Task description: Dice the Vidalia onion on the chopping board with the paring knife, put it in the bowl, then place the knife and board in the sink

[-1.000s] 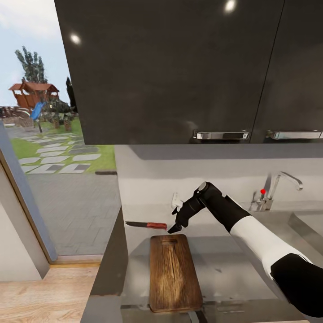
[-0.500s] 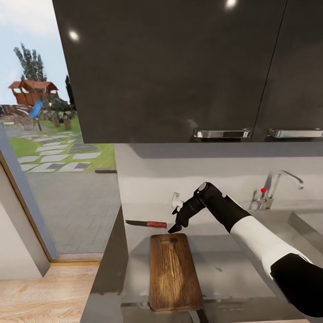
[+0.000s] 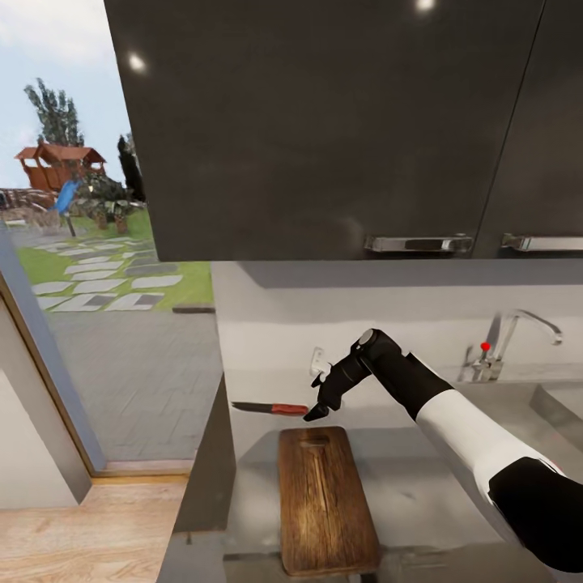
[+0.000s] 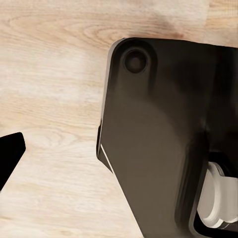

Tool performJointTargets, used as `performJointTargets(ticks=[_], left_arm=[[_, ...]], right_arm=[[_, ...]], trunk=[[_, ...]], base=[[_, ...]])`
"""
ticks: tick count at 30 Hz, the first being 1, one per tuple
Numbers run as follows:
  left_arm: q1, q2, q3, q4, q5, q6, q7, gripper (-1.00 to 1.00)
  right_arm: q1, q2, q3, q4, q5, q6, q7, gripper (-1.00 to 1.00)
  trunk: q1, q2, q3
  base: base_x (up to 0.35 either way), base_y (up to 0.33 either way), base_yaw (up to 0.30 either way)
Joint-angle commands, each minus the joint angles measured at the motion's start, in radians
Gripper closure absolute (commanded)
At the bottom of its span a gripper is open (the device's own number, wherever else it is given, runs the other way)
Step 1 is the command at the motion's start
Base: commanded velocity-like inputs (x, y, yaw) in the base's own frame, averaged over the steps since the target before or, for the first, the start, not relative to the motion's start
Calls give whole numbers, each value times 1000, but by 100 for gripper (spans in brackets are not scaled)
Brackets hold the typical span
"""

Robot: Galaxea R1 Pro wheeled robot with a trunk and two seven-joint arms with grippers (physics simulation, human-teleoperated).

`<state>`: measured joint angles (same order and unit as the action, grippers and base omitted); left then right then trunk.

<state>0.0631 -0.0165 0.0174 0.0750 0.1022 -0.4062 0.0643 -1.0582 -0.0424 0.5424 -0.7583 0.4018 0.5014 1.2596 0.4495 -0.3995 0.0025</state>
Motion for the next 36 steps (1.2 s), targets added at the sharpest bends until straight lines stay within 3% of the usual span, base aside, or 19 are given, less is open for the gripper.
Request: performJointTargets(ticks=[1, 15, 17, 24, 36], left_arm=[[0, 0, 1, 2, 7, -5, -1, -100], [0, -2, 1, 2, 7, -5, -1, -100], [0, -2, 1, 2, 7, -5, -1, -100], [0, -9, 1, 2, 7, -5, -1, -100], [0, -13, 1, 2, 7, -5, -1, -100]], right_arm=[[0, -1, 2, -1, 2, 9, 3, -100], [0, -3, 2, 57, 11, -45, 3, -100], [0, -4, 2, 59, 24, -45, 3, -100], [0, -7, 2, 64, 157, -64, 3, -100], [0, -6, 2, 71, 170, -69, 2, -100]], trunk=[[0, 0, 0], [0, 0, 0], [0, 0, 0], [0, 0, 0], [0, 0, 0]], base=[[47, 65, 0], [9, 12, 0], [0, 0, 0], [0, 0, 0], [0, 0, 0]])
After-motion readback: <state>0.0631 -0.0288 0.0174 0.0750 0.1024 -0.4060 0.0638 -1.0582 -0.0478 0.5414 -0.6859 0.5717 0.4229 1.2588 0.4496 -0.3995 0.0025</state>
